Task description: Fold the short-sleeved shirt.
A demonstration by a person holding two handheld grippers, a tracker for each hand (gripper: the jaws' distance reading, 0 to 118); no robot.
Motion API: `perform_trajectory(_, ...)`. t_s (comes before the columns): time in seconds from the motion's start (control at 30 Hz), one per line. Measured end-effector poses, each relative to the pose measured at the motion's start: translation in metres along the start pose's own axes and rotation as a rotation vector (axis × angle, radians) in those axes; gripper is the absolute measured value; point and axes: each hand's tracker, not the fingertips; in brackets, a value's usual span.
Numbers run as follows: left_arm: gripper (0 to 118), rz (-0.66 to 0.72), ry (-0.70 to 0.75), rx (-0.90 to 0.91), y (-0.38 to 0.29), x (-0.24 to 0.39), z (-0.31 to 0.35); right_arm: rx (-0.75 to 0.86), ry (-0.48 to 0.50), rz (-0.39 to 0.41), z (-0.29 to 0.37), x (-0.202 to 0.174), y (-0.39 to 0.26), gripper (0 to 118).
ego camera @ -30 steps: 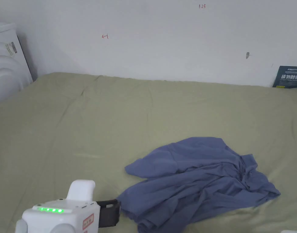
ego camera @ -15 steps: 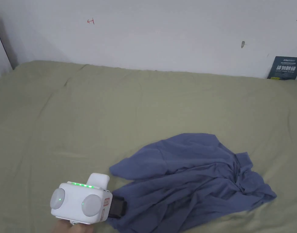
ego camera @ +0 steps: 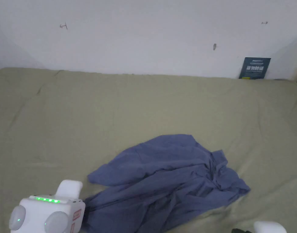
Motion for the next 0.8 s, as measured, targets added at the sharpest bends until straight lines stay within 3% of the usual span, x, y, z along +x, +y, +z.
perform_trajectory(0.17, 0, -0.033, -0.016, -0.022, -0.009, 0.008, -0.006, 0.008, -0.068, -0.046, -0.034, 0.028, 0.033, 2)
perform_trajectory(0.5, 0, 0.034, -0.066, -0.031, -0.010, -0.002, -0.012, -0.051, -0.105, 0.023, -0.168, 0.082, 0.155, 2)
perform_trajectory(0.53, 0, 0.036, -0.069, -0.031, -0.011, -0.002, -0.012, -0.063, -0.095, 0.014, -0.181, 0.086, 0.164, 18)
perform_trajectory(0.6, 0, 0.035, -0.074, -0.034, -0.010, -0.003, -0.013, -0.088, -0.043, -0.020, -0.209, 0.094, 0.180, 106)
perform_trajectory(0.63, 0, 0.031, -0.076, -0.035, -0.010, -0.003, -0.013, -0.138, -0.034, -0.036, -0.224, 0.097, 0.187, 118)
perform_trajectory(0.67, 0, 0.028, -0.077, -0.036, -0.010, -0.002, -0.013, -0.215, -0.017, -0.043, -0.239, 0.099, 0.191, 118)
perform_trajectory(0.8, 0, 0.028, -0.085, -0.042, -0.008, -0.002, -0.014, -0.241, -0.030, 0.008, -0.268, 0.092, 0.199, 117)
